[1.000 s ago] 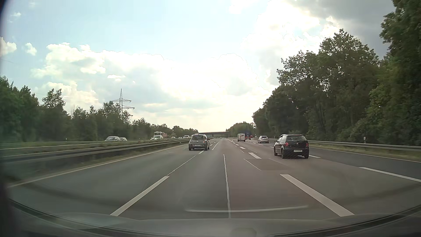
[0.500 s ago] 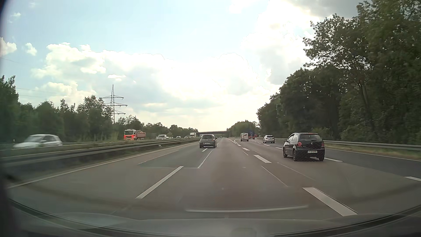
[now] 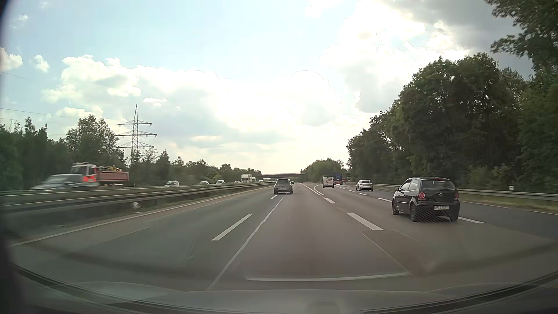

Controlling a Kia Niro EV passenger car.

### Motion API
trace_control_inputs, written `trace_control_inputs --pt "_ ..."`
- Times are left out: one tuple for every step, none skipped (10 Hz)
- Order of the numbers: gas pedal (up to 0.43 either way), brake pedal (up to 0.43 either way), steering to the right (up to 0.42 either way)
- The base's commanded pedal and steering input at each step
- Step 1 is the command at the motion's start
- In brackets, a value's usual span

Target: Follow the waypoints while adhering to traffic rules and regulations

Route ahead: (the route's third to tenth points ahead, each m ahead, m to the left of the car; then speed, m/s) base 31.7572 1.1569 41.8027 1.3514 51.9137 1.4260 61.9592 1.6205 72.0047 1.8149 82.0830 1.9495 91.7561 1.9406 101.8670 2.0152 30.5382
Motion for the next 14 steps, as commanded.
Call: trace_control_inputs --pt "0.299 0.030 0.000" --pt "0.299 0.030 0.001" --pt "0.299 0.030 0.000" --pt "0.299 0.030 -0.001" --pt "0.299 0.030 -0.001" --pt "0.299 0.030 -0.001" --pt "0.299 0.030 -0.001" --pt "0.299 0.030 -0.001" --pt "0.299 0.030 0.000" --pt "0.299 0.030 0.000" --pt "0.299 0.030 0.001" --pt "0.299 0.030 0.001" --pt "0.299 0.030 0.001" --pt "0.299 0.030 0.000"
